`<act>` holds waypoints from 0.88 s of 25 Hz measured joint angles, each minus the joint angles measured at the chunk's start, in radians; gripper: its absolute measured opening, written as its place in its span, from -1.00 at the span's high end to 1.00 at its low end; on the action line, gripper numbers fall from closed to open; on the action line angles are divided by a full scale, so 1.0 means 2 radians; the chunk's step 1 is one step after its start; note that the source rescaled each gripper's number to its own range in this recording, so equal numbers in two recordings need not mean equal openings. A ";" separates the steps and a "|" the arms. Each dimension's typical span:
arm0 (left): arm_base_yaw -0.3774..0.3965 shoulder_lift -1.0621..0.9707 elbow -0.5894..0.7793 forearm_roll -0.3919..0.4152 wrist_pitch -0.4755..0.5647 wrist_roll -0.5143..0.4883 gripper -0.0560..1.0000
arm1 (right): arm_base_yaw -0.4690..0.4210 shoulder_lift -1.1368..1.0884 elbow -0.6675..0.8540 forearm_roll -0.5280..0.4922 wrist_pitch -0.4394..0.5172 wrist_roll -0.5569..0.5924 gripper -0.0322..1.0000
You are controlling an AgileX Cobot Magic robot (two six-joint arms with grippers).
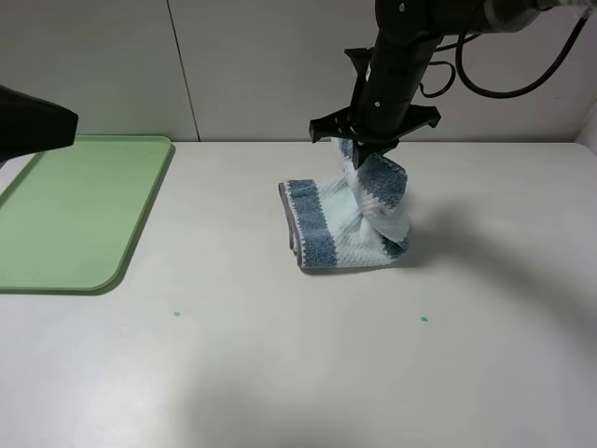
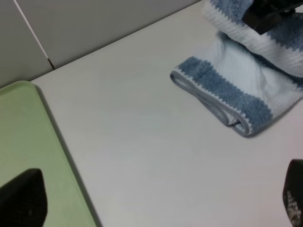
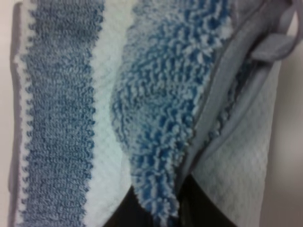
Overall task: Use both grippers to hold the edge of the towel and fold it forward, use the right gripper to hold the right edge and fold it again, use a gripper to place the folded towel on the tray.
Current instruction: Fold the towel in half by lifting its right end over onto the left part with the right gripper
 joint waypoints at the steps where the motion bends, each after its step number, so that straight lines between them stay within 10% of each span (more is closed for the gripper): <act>1: 0.000 0.000 0.000 0.000 0.000 0.000 -1.00 | 0.003 0.000 0.001 -0.001 -0.004 0.005 0.83; 22: 0.000 0.000 0.000 0.000 0.000 0.000 -1.00 | 0.046 0.020 0.004 -0.023 -0.049 0.040 0.83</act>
